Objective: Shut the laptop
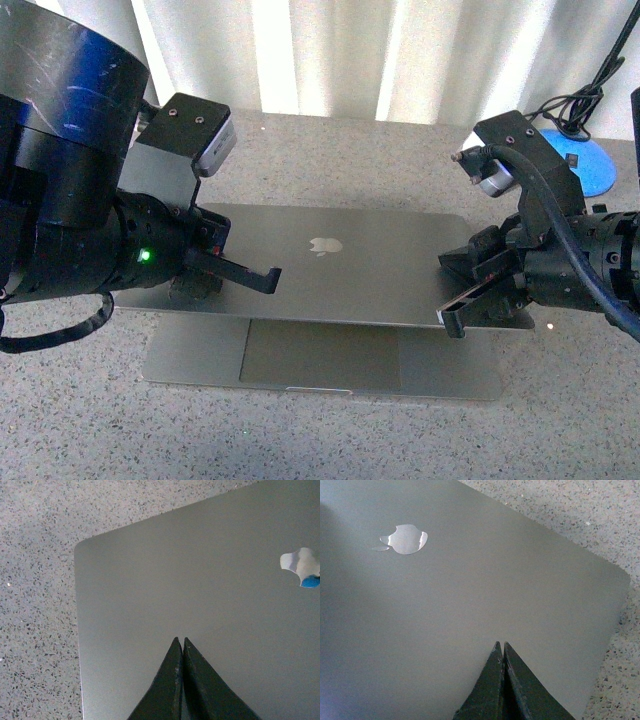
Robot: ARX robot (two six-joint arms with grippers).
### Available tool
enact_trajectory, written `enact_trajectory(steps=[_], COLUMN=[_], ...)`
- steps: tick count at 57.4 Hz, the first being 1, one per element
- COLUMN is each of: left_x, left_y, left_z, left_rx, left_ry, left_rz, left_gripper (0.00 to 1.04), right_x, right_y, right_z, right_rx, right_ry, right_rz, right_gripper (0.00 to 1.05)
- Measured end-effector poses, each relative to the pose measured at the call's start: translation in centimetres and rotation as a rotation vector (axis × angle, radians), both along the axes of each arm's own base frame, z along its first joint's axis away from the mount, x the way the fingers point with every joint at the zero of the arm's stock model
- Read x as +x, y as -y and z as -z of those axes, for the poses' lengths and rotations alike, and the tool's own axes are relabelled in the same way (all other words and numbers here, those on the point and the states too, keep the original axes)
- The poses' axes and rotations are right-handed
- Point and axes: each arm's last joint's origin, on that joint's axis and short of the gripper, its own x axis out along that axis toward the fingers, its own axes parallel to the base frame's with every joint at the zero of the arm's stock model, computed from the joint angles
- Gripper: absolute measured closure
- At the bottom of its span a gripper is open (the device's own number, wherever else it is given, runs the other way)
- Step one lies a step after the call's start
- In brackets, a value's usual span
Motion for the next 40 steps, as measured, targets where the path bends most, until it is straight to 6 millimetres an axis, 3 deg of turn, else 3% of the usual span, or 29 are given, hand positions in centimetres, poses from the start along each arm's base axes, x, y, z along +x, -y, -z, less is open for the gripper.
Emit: enact_trajectory(steps=[40], left_x=[-0.5], left_y=[-0.1], left_z=[1.3], left_rx=[-0.018], left_ry=[-0.025], left_rz=[-0.013], left_gripper=[1.01], right_x=[-0.4], right_y=[0.2], right_z=[1.5], right_rx=[-0.007], right_ry=[-0.027], right_rz=[0.005], right_gripper=[1.04])
